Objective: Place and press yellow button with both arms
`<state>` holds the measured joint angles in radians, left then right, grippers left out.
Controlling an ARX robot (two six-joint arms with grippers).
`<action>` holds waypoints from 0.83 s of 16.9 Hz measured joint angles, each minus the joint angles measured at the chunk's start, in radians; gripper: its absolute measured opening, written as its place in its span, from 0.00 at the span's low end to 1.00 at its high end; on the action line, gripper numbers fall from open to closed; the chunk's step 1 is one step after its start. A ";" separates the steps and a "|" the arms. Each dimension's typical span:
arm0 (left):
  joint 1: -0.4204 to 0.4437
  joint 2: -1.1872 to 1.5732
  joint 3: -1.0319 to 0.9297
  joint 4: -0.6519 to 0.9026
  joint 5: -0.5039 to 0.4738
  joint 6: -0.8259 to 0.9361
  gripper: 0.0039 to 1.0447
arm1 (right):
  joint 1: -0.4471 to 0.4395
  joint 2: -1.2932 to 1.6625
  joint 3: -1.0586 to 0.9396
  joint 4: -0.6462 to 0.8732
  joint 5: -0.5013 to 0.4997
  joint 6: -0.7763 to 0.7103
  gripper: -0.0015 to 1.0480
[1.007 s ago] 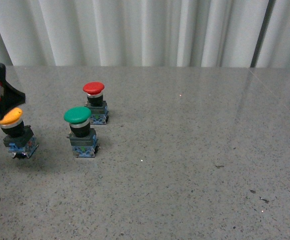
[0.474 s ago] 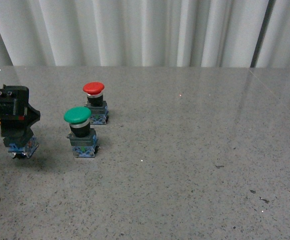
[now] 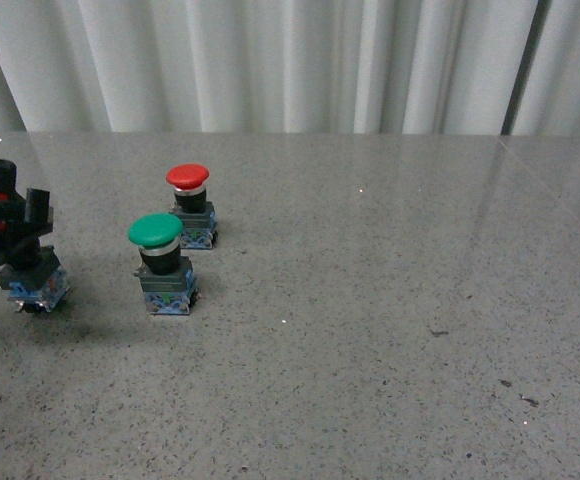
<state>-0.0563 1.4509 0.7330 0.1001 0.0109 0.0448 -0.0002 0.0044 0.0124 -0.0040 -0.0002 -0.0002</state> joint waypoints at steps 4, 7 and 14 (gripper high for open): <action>-0.214 -0.204 0.170 -0.080 -0.045 -0.027 0.37 | 0.000 0.000 0.000 0.000 0.000 0.000 0.94; -0.457 0.043 0.270 0.007 -0.138 -0.340 0.37 | 0.000 0.000 0.000 0.000 0.000 0.000 0.94; -0.494 0.161 0.269 0.052 -0.164 -0.444 0.37 | 0.000 0.000 0.000 0.000 0.000 0.000 0.94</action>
<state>-0.5503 1.6115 1.0019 0.1524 -0.1535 -0.3992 -0.0002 0.0044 0.0124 -0.0040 -0.0002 0.0002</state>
